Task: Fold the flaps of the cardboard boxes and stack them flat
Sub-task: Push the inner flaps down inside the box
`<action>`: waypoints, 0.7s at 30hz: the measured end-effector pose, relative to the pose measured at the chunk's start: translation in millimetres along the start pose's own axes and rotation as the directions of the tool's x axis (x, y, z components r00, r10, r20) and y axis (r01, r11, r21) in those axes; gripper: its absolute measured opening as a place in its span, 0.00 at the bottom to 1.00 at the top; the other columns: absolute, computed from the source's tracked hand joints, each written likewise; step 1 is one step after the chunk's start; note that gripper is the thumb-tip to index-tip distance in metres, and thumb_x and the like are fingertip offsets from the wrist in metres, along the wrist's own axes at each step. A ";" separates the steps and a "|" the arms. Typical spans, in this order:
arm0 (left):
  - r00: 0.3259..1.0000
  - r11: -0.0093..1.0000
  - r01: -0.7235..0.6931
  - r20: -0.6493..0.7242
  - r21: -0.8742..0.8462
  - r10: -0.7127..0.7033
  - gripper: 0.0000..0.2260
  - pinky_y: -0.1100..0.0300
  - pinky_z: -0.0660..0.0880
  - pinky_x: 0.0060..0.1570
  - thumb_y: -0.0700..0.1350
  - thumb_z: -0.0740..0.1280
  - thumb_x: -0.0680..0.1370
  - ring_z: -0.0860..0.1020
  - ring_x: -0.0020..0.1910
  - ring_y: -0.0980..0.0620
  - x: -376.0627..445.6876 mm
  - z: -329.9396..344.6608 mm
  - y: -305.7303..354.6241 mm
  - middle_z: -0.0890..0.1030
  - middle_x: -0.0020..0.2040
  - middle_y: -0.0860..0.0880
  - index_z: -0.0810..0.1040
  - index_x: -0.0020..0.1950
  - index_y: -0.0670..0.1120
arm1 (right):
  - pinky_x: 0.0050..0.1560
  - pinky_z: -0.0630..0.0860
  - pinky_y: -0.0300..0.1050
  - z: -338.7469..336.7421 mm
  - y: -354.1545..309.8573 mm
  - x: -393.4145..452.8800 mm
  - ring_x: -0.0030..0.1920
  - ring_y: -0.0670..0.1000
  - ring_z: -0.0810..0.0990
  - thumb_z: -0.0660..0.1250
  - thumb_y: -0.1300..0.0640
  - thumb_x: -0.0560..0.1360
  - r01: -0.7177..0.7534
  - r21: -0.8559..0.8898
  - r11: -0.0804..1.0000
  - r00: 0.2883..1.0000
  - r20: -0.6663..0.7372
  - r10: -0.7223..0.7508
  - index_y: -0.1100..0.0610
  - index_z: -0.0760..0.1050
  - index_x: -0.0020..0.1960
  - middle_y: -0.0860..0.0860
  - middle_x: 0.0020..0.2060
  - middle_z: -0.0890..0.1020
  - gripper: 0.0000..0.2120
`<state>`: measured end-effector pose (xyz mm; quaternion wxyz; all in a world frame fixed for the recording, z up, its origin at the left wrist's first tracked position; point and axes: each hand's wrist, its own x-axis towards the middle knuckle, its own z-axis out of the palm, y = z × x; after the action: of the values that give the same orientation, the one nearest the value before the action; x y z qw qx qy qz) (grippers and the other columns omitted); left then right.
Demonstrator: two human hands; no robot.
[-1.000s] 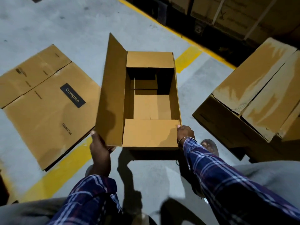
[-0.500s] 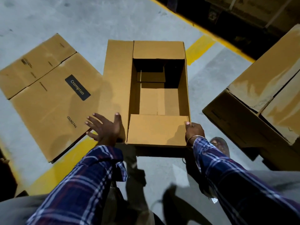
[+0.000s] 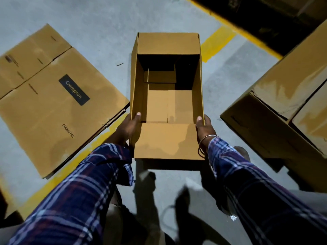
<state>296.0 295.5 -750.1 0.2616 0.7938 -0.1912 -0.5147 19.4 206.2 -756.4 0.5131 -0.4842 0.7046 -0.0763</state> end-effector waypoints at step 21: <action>0.979 0.963 0.159 0.163 -0.216 -0.125 0.27 0.52 0.74 0.51 0.67 0.59 0.81 0.79 0.56 0.46 -78.9 14.9 -41.9 0.78 0.68 0.48 0.68 0.74 0.54 | 0.68 0.68 0.54 -5.5 29.1 -43.3 0.67 0.61 0.75 0.58 0.30 0.78 -0.072 -0.038 0.997 0.991 0.112 0.076 0.53 0.70 0.74 0.57 0.71 0.76 0.35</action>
<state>252.4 370.5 -724.1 0.2986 0.7299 -0.0923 -0.6080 -2.4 252.2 -743.3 0.5466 -0.4699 0.6929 -0.0175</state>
